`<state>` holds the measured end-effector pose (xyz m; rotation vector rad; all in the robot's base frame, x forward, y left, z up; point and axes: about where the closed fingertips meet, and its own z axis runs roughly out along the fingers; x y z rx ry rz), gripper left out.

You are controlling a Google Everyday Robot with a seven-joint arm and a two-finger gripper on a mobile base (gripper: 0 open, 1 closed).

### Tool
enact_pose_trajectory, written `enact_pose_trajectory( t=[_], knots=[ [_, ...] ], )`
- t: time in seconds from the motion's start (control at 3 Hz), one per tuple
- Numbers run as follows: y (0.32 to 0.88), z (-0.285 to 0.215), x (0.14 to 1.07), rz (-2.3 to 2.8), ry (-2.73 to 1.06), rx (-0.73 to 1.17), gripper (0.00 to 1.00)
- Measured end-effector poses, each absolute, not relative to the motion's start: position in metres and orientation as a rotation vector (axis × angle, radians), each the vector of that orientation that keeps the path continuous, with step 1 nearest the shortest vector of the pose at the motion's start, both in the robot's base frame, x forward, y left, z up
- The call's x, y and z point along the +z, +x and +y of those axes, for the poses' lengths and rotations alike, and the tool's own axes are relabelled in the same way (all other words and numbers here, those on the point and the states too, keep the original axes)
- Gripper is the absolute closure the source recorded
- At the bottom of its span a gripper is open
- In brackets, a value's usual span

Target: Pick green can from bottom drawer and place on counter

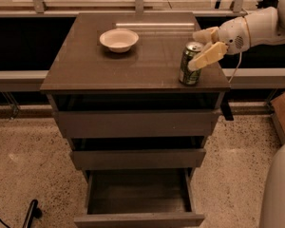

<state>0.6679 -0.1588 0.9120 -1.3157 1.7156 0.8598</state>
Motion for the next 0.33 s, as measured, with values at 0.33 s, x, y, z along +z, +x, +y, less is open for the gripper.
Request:
enact_pose_trajectory(
  t=[0.33],
  knots=[
    [0.6679, -0.1588, 0.912, 1.716, -1.316, 0.86, 0.0]
  ],
)
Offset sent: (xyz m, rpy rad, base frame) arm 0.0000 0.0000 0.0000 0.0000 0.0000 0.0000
